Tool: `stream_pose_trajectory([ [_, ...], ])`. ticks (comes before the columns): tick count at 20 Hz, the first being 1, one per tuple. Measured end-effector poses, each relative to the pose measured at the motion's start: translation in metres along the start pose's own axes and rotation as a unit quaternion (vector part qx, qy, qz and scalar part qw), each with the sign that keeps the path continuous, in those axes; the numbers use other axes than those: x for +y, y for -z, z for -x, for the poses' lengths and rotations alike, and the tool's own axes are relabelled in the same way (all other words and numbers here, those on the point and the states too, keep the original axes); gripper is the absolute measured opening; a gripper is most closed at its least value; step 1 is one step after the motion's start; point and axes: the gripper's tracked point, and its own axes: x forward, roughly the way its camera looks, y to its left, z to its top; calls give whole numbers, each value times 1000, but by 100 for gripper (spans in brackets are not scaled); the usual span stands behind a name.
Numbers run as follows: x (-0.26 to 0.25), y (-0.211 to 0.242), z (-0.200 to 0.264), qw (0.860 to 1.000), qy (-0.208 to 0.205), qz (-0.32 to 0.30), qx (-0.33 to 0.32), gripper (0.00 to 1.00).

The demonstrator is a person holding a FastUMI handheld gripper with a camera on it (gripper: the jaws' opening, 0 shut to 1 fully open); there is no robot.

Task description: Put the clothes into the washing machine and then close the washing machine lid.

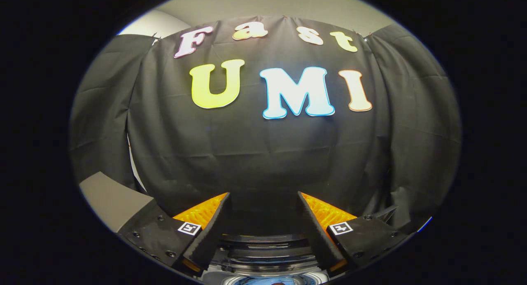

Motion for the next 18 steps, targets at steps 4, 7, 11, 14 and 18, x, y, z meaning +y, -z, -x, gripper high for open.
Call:
stream_pose_trajectory([
  [4, 1, 10, -2, 1000, -1, 3, -8, 97],
  [7, 0, 16, -5, 1000, -4, 3, -12, 98],
  [11, 0, 13, 1, 1000, -9, 0, -28, 98],
  [14, -1, 15, 12, 999, -10, 2, -37, 98],
  [18, -3, 33, 59, 999, -9, 4, -52, 98],
])
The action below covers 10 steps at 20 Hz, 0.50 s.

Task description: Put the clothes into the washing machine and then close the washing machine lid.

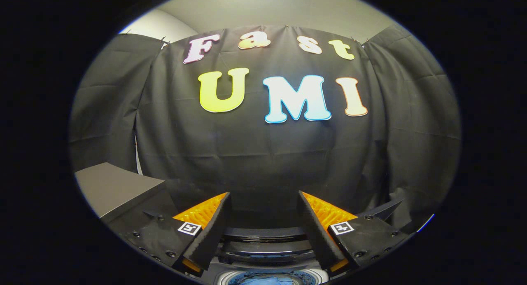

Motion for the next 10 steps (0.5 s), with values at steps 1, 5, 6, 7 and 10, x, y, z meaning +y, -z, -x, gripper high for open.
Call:
stream_pose_trajectory([
  [1, 0, 2, 7, 1000, 1, 1, -3, 98],
  [5, 0, 6, 20, 1000, 2, 3, -7, 98],
  [6, 1, 8, 24, 1000, 2, 4, -7, 98],
  [7, 1, 9, 27, 1000, 2, 4, -8, 98],
  [10, 1, 15, 39, 1000, 2, 4, -6, 98],
])
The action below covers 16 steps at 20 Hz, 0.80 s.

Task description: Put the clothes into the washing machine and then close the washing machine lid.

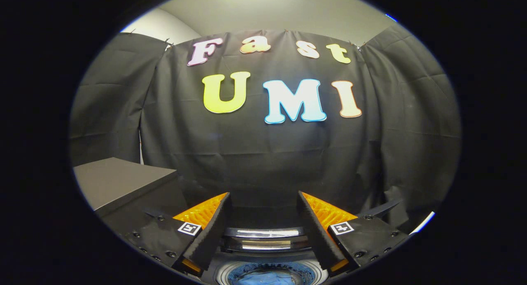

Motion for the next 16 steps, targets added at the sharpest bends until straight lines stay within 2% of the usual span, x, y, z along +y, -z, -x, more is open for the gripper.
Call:
stream_pose_trajectory([
  [8, 0, 18, 30, 1000, -1, 0, 3, 98],
  [16, -1, 65, 83, 999, -5, -11, 47, 98],
])
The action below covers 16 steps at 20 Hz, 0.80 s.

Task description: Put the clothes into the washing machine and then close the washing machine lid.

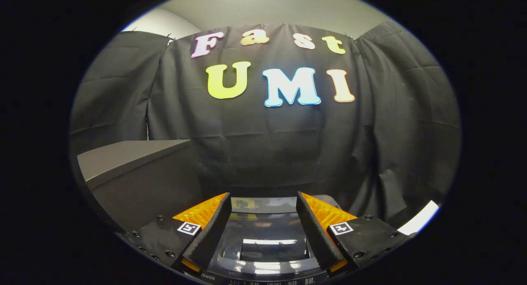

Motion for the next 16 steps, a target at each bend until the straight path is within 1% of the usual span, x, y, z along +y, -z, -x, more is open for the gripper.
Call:
stream_pose_trajectory([
  [3, 3, 10, 16, 1000, 0, 1, 4, 98],
  [6, 9, 1, 31, 1000, 0, 7, -3, 98],
  [14, 45, -79, 98, 997, -9, 41, -64, 98],
  [16, 48, -98, 119, 995, -5, 50, -81, 98],
])
